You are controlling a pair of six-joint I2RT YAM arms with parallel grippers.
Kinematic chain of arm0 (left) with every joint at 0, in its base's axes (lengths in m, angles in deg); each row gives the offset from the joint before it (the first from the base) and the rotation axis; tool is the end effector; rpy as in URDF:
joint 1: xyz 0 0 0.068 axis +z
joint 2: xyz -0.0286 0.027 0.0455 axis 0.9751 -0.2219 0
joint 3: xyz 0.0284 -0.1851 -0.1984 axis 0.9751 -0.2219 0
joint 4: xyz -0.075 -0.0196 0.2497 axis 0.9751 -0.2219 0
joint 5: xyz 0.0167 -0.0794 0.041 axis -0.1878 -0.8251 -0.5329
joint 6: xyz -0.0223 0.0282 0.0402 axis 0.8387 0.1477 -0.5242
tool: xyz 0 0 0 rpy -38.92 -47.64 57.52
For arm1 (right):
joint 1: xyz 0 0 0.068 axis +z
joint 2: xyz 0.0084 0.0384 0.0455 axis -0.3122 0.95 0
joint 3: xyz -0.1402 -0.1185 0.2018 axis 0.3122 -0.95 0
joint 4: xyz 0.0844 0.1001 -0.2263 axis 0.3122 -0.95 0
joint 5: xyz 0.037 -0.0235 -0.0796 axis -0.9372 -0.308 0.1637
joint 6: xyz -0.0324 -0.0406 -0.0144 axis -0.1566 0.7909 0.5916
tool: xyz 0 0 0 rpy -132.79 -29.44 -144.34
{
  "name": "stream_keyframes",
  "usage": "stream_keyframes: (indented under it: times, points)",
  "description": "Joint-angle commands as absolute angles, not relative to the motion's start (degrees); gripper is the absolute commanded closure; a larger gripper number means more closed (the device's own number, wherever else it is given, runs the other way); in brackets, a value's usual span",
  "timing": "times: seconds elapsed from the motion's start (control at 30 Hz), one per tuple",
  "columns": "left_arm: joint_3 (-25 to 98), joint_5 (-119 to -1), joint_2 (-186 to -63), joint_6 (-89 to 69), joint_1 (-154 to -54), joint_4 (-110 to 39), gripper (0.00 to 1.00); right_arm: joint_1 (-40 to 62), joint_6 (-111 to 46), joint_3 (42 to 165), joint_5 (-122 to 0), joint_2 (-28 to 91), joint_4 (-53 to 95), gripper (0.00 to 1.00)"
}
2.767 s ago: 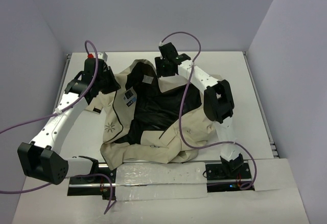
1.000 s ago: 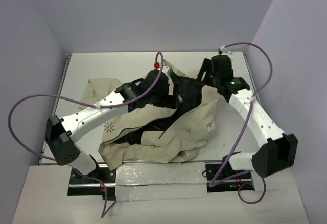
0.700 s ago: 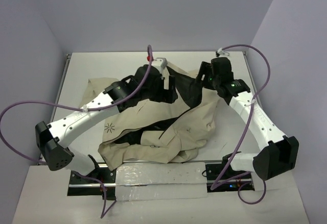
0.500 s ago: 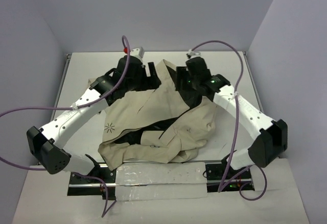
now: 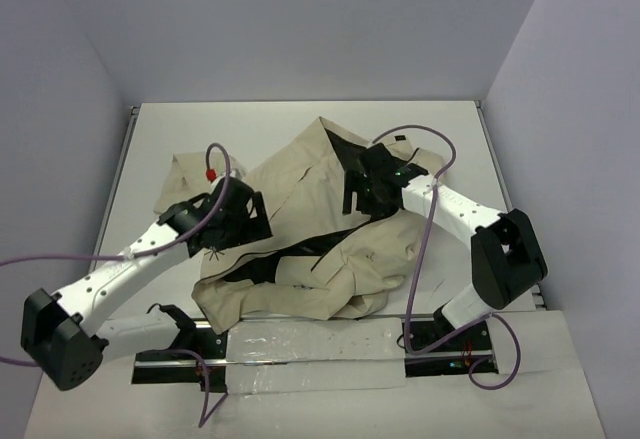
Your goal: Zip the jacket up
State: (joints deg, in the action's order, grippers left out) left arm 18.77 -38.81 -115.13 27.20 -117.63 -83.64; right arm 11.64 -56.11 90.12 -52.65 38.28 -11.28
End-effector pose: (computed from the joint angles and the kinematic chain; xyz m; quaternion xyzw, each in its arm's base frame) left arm 0.1760 -0.1395 0.2714 -0.0994 0.9500 -0.1163 0.2721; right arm 0.2733 0.1562 0.2314 0.0048 0.9633 0.1308 0.2344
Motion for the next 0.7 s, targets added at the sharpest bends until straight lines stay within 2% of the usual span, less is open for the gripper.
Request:
stream_keyframes:
  times: [0.0,0.13,0.27,0.33,0.53,0.67]
  points:
    - [10.4,-43.7,-109.9,34.5,-118.5,-81.1,0.01,10.8,-62.3,85.4,-53.8,33.6,-8.3,0.12]
    - [4.8,-45.1,-108.2,40.2,-119.7,-78.5,0.01,10.5,-66.2,79.1,-53.2,29.7,-5.3,0.12]
    - [-0.1,-45.7,-105.9,43.4,-120.2,-75.2,0.06,10.4,-66.7,70.9,-53.6,25.9,0.1,0.13]
    - [-3.6,-46.3,-105.6,44.8,-120.2,-72.9,0.07,10.1,-66.0,65.5,-56.3,27.0,4.5,0.13]
    - [-4.6,-45.2,-108.3,45.2,-120.2,-71.7,0.06,9.5,-67.4,62.1,-63.4,28.7,15.9,0.14]
    - [-4.0,-44.5,-107.7,44.9,-120.2,-71.7,0.20,9.1,-70.5,63.0,-64.5,26.0,20.0,0.14]
